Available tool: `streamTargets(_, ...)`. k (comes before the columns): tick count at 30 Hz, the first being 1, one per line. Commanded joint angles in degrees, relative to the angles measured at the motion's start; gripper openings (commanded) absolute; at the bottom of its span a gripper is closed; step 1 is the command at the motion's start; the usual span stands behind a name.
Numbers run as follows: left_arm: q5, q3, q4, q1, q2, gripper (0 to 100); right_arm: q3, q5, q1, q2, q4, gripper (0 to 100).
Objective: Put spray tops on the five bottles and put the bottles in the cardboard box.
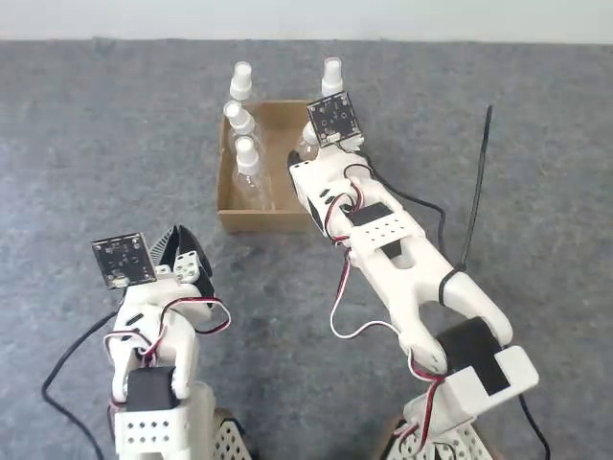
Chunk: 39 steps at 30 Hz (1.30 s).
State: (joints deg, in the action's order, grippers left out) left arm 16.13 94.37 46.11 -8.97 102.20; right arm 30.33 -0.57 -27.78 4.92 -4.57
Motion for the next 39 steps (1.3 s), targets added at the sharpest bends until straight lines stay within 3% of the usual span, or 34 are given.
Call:
streamTargets(1,-0.5,-0.7,-2.0,-0.4,0.9,1,-2.5,-0.3,0.6,-0.5,0.7,20.1)
streamTargets(11,-0.5,-0.7,-2.0,-0.4,0.9,1,-5.0,-0.4,0.5,-0.7,-6.8,20.3)
streamTargets(21,-0.5,-0.6,-2.0,-0.4,0.9,1,-5.3,-0.5,0.4,-0.7,-7.4,20.6)
streamTargets(28,-0.5,-0.6,-2.0,-0.4,0.9,1,-4.9,-0.5,0.4,-0.7,-7.4,35.4)
streamTargets(39,-0.5,-0.6,-2.1,-0.4,0.9,1,-5.0,-0.6,-1.0,-5.2,-14.5,35.0)
